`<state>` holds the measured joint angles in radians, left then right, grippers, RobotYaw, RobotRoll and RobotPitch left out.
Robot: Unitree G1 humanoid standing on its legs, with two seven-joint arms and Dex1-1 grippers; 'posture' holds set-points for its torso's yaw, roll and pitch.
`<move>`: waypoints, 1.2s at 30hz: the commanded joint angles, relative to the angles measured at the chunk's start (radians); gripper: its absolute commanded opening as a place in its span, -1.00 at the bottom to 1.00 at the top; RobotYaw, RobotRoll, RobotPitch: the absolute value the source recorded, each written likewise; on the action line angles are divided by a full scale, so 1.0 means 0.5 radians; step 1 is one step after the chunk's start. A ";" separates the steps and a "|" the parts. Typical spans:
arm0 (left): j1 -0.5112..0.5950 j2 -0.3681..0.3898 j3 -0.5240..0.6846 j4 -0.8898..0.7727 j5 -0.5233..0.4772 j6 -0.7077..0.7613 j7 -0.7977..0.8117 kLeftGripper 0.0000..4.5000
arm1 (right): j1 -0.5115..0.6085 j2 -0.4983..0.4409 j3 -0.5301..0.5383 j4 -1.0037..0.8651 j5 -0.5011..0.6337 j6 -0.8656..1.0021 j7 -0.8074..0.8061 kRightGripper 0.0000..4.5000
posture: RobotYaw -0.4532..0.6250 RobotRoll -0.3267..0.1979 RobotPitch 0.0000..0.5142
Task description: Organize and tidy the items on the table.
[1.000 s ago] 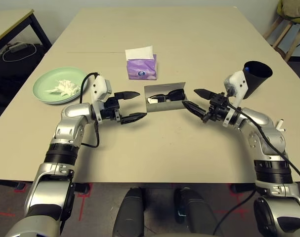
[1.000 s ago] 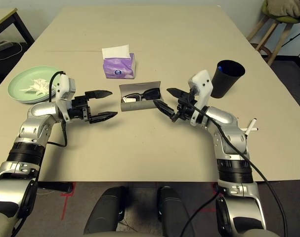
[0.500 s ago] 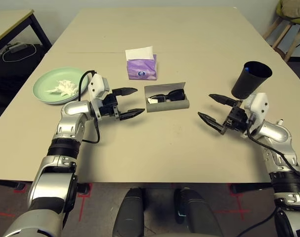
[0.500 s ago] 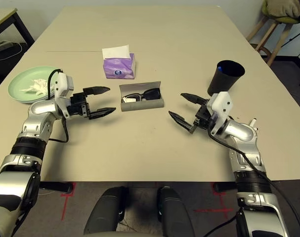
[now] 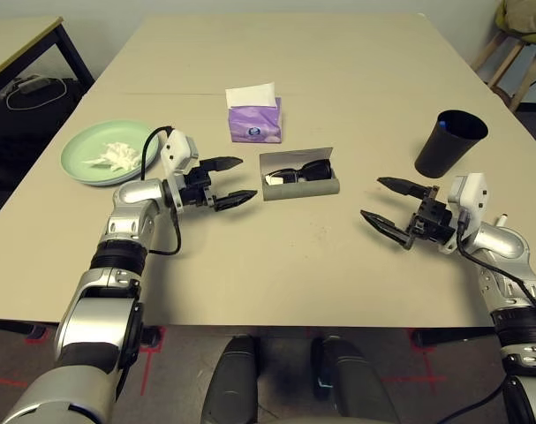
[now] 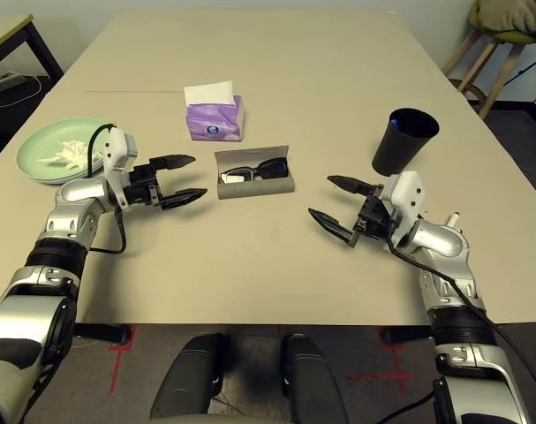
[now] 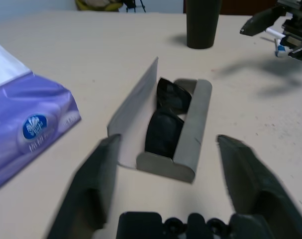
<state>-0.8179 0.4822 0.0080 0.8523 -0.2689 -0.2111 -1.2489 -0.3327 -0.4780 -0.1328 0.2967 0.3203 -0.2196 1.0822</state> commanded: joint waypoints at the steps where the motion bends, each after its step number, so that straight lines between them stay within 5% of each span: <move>1: -0.046 -0.022 0.012 0.128 0.040 -0.113 -0.057 0.05 | 0.041 -0.022 0.010 -0.068 0.024 0.027 -0.026 1.00 | 0.06 0.25 -0.54; 7: -0.106 -0.048 0.024 0.299 0.065 -0.259 -0.123 -0.98 | 0.050 -0.037 0.015 -0.108 0.024 0.049 -0.039 1.00 | 0.03 0.25 -0.55; 18: -0.346 -0.158 0.129 0.550 0.165 0.022 0.709 -0.99 | 0.051 -0.047 0.034 -0.161 0.020 0.072 -0.065 1.00 | 0.04 0.25 -0.57; 36: -0.493 -0.345 -0.029 0.740 0.511 0.033 1.057 -0.99 | 0.044 -0.021 0.040 -0.208 0.027 0.116 -0.194 1.00 | -0.02 0.25 -0.62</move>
<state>-1.0452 0.3209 0.0069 1.2020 -0.0366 -0.1903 -0.7291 -0.3265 -0.4887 -0.1226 0.2122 0.3290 -0.1749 0.9928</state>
